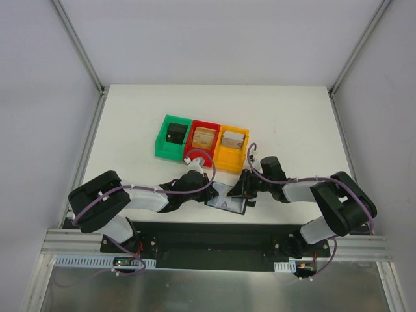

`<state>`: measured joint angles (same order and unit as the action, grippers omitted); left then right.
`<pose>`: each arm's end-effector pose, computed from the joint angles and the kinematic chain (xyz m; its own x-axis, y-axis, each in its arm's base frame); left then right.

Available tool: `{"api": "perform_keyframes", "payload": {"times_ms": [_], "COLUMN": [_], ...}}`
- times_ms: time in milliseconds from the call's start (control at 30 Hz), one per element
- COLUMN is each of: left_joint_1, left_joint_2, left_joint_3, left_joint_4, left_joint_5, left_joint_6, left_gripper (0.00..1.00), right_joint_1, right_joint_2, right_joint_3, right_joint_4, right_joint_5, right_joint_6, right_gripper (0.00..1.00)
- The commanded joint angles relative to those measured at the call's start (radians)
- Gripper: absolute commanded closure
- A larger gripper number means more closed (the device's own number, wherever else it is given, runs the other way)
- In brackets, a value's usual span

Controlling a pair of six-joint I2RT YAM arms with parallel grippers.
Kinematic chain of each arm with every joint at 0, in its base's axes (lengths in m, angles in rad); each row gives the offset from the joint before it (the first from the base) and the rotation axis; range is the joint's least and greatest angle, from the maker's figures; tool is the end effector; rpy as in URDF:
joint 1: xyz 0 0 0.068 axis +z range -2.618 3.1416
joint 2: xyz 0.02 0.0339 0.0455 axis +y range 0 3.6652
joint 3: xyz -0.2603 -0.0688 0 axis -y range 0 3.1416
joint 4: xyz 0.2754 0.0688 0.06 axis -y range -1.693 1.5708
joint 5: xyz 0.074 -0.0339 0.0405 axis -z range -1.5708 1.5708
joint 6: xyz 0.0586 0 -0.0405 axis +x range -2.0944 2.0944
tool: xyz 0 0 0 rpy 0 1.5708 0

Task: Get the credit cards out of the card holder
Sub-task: Remove the credit card from the card holder.

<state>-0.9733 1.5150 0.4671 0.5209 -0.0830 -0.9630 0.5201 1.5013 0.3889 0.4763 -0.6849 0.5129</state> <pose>0.1781 -0.2531 0.0982 -0.8048 -0.2714 -0.5278 0.2152 0.6953 -0.6857 0.2190 0.1682 0.0818 -0.8547 -0.0515 -0.5165 -0.4672 0.5101 0.7222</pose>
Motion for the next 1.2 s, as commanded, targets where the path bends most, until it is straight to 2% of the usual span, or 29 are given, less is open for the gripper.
{"api": "perform_keyframes", "payload": {"times_ms": [0, 367, 600, 1167], "left_joint_1": [0.008, 0.010, 0.010, 0.008], "left_joint_2": [0.039, 0.031, 0.019, -0.009], "left_joint_3": [-0.021, -0.028, -0.048, -0.091], "left_joint_4": [-0.108, -0.108, -0.108, -0.128], "left_joint_5": [-0.024, -0.024, -0.046, -0.096], "left_joint_6": [0.003, -0.005, -0.028, -0.092], "left_gripper": [1.00, 1.00, 1.00, 1.00], "right_joint_1": [-0.005, -0.006, -0.022, -0.058], "right_joint_2": [0.014, 0.031, 0.025, -0.045], "right_joint_3": [-0.013, -0.030, -0.051, -0.088], "right_joint_4": [0.116, 0.163, 0.183, 0.101], "right_joint_5": [-0.004, 0.002, -0.007, -0.018], "right_joint_6": [0.056, 0.085, 0.093, 0.033], "right_gripper": [0.75, 0.84, 0.99, 0.99]}}
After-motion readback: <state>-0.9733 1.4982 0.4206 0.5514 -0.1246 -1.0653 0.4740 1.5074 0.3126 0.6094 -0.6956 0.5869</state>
